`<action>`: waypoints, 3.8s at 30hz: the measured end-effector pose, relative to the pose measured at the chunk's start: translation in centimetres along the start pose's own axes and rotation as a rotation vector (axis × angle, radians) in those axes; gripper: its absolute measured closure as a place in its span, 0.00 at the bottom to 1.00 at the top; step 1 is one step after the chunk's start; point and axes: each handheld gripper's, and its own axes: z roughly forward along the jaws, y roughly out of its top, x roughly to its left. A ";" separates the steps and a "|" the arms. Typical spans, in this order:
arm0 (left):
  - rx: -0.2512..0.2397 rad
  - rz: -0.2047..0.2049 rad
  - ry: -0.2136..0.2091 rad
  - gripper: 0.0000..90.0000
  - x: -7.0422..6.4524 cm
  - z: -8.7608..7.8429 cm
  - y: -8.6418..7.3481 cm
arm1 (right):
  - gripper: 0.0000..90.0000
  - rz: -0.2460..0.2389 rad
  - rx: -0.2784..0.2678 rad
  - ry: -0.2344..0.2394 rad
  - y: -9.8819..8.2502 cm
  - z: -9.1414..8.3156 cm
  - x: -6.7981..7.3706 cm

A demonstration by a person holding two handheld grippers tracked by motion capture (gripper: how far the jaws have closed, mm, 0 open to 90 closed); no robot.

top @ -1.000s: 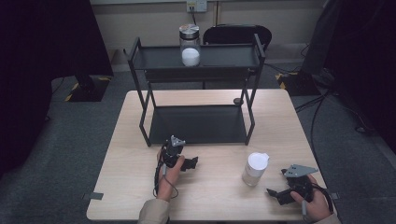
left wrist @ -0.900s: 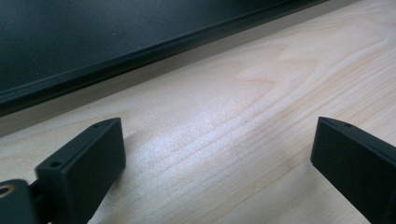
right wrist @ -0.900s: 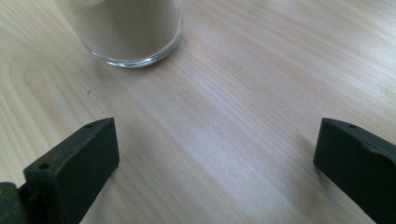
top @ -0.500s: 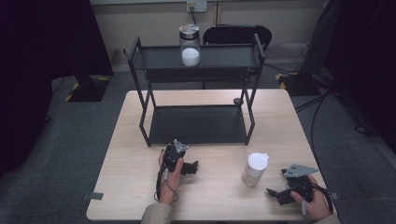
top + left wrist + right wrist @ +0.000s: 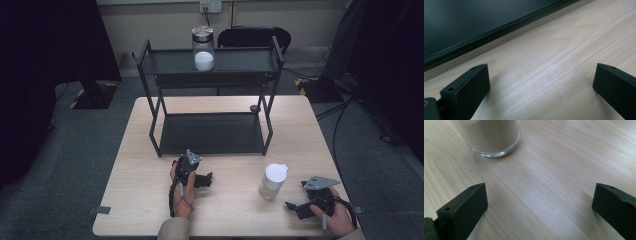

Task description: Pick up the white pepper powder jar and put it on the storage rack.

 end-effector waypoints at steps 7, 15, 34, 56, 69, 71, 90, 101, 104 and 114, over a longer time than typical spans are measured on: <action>0.001 -0.005 -0.004 0.00 0.1 0.0 0.0 | 0.00 0.001 0.000 0.000 0.0 0.0 0.0; 0.000 0.000 0.000 0.00 0.0 0.0 0.0 | 0.00 0.002 0.023 0.000 0.6 0.0 0.0; 0.000 0.000 0.000 0.00 0.0 0.0 0.0 | 0.02 -0.016 -0.056 0.074 2.3 0.3 0.7; 0.002 -0.010 -0.007 0.00 0.2 0.0 0.0 | 0.18 0.019 -0.188 0.091 3.9 2.1 2.1; 0.003 -0.011 -0.008 0.00 0.2 0.1 0.0 | 0.33 -0.011 -0.206 0.081 4.2 2.6 2.6; 0.002 -0.009 -0.006 0.00 0.2 0.0 0.0 | 0.33 -0.007 -0.200 0.080 4.5 2.6 2.6; 0.005 -0.015 -0.012 0.00 0.3 0.1 0.1 | 0.33 -0.035 -0.152 0.129 9.4 0.8 0.8; 0.005 -0.014 -0.012 0.00 0.3 0.1 0.1 | 0.33 -0.045 -0.168 0.132 13.5 0.0 -0.2; 0.005 -0.014 -0.012 0.00 0.3 0.1 0.1 | 0.33 -0.039 -0.172 0.144 14.6 0.0 -0.6; 0.006 -0.014 -0.013 0.00 0.3 0.1 0.1 | 0.33 -0.038 -0.179 0.139 19.0 -0.3 -0.6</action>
